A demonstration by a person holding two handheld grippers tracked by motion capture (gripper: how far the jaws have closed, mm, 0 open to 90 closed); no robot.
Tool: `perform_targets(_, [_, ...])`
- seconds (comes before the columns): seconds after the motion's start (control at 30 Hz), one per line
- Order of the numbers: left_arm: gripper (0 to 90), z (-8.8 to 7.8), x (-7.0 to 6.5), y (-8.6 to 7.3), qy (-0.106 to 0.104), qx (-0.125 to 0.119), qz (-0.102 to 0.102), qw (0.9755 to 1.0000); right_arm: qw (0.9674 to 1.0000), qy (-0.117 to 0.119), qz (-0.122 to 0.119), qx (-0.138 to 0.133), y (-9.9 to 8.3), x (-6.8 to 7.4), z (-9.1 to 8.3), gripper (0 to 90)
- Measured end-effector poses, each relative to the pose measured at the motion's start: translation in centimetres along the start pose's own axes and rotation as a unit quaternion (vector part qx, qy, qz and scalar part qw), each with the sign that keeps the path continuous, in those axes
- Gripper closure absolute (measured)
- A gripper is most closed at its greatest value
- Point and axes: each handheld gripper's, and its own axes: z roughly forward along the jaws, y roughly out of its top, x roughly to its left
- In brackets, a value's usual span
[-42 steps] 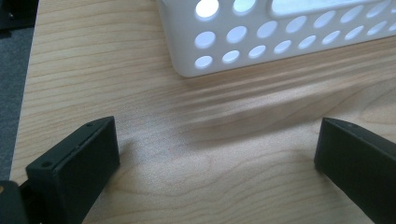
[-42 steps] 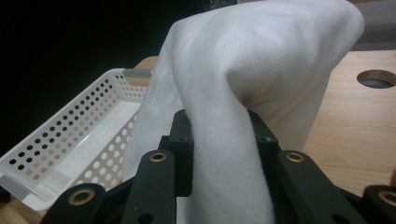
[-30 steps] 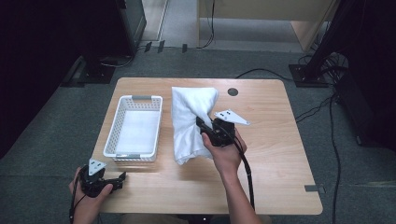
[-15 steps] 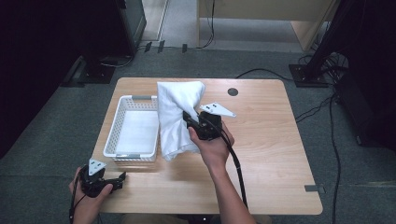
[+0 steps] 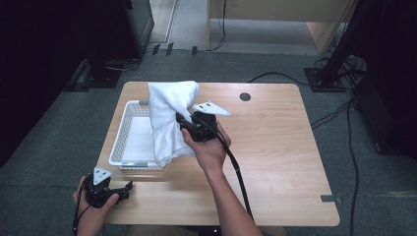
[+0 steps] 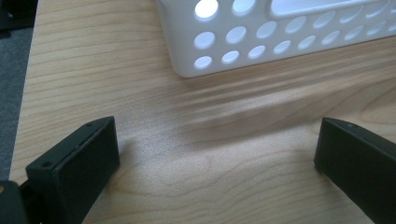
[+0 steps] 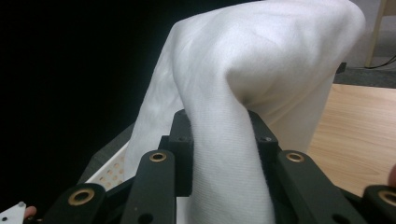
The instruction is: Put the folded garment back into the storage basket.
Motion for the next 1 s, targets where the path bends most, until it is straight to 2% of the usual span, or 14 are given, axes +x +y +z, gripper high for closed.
perform_targets(0.3, [0.0, 0.0, 0.0, 0.0, 0.000, 0.000, 0.000, 1.0000, 0.9998, 0.017, 0.004, 0.006, 0.1, 2.0, 2.3, 69.9])
perform_targets(0.33, [0.0, 0.0, 0.0, 0.0, 0.000, 0.000, 0.000, 1.0000, 0.9998, 0.017, 0.003, 0.008, 0.0, 2.4, 2.9, 69.8])
perform_targets(0.7, [0.0, 0.0, 0.0, 0.0, 0.000, 0.000, 0.000, 1.0000, 0.9996, 0.012, 0.019, 0.020, -1.3, 3.4, 6.2, 69.8])
perform_targets(0.87, [0.0, 0.0, 0.0, 0.0, -0.001, -0.001, 0.000, 1.0000, 0.9991, -0.001, 0.034, 0.024, -1.9, 4.0, 7.8, 69.7])
perform_targets(1.0, [0.0, 0.0, 0.0, 0.0, 0.000, -0.001, 0.000, 1.0000, 0.9990, -0.006, 0.036, 0.027, -2.4, 4.3, 8.6, 69.6])
